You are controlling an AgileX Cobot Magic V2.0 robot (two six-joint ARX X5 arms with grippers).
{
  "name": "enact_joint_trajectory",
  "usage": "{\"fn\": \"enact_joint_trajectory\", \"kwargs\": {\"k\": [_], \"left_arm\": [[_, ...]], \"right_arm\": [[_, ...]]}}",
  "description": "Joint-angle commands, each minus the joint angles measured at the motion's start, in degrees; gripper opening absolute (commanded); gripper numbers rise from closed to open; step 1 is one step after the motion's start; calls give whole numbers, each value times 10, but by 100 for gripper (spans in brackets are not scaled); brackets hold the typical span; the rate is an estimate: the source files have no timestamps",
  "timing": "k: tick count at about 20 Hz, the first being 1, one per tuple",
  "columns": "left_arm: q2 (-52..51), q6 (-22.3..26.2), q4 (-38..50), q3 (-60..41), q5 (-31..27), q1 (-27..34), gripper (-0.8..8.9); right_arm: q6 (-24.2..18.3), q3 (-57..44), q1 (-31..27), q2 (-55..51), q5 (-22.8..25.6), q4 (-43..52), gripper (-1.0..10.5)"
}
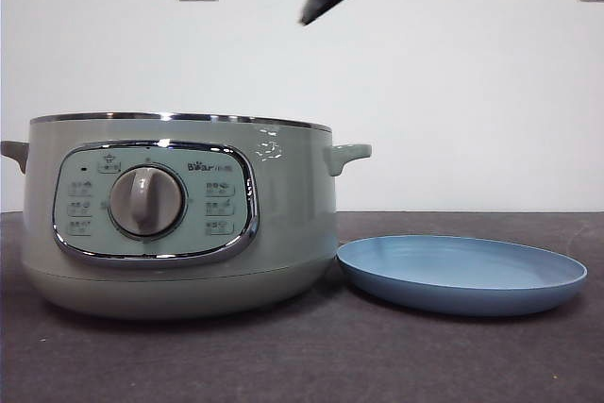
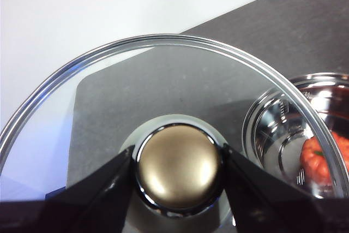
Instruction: Take the pumpkin out from the steamer,put the pumpkin in the blue plate,close the lid
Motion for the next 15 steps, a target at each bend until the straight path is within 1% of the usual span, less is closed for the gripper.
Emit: {"fn": "enact_joint_trajectory", "kwargs": {"k": [1,3,5,8,15], "left_arm": [[-5,7,12,11,-6,-1,-9],[-5,7,2,11,-6,-1,-9],[-4,7,-1,11,-5,-1,-9],[-4,7,0,11,-5,-1,-9],[-3,7,-2,11,-5,-1,-9]], "right_arm": [[-27,79,27,68,31,-31,546],[-37,110,43,108,47,-36,546],[-43,111,52,137,56,-30,546],[-52,111,52,179,55,-30,546],[-54,111,52,262,52,-19,545]]}}
